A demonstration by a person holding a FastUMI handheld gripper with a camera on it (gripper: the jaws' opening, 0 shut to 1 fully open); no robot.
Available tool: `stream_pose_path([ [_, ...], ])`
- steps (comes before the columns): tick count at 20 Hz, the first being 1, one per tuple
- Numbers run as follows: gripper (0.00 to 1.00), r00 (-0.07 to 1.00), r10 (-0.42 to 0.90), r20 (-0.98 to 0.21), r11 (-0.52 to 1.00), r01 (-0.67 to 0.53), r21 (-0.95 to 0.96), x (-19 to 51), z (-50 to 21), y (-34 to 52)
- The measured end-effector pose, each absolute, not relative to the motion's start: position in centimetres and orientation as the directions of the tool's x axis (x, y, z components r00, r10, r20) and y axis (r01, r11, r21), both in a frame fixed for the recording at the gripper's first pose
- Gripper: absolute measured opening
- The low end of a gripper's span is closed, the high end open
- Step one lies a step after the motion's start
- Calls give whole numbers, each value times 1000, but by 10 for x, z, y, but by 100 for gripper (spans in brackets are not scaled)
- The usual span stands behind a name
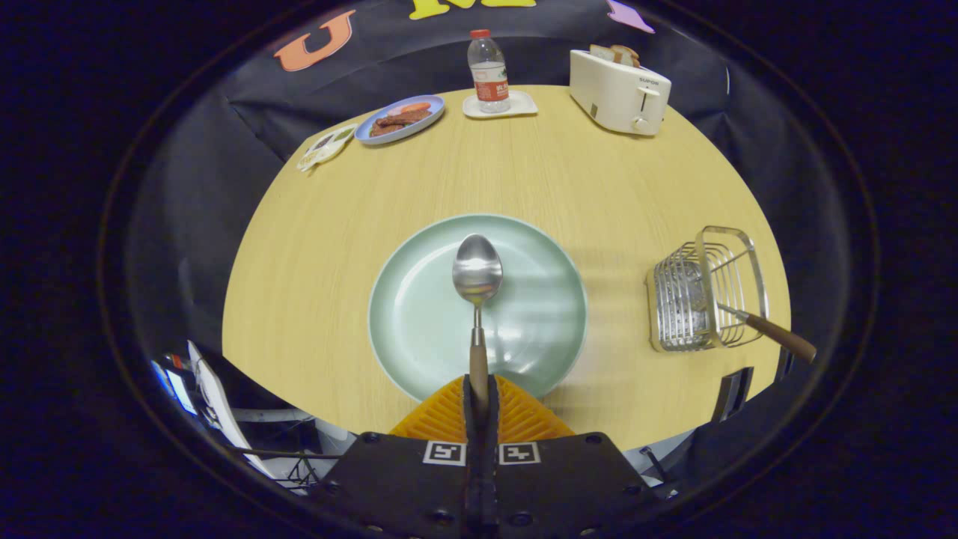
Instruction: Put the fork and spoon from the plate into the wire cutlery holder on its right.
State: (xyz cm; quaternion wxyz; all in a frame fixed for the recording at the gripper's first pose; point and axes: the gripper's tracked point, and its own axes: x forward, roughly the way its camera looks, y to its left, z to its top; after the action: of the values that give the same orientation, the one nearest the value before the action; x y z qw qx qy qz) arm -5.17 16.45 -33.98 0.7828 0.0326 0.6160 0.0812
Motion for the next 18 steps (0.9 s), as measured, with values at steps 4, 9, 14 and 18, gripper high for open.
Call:
stream_pose_path([
  [4,1,210,175,-962,984,-80,161,-35,-285,129],
  [9,2,181,123,-976,992,-56,115,-20,-241,60],
  [14,1,56,98,-994,995,-5,98,-34,-237,15],
  [18,1,-38,151,-988,985,86,148,-50,-240,1],
])
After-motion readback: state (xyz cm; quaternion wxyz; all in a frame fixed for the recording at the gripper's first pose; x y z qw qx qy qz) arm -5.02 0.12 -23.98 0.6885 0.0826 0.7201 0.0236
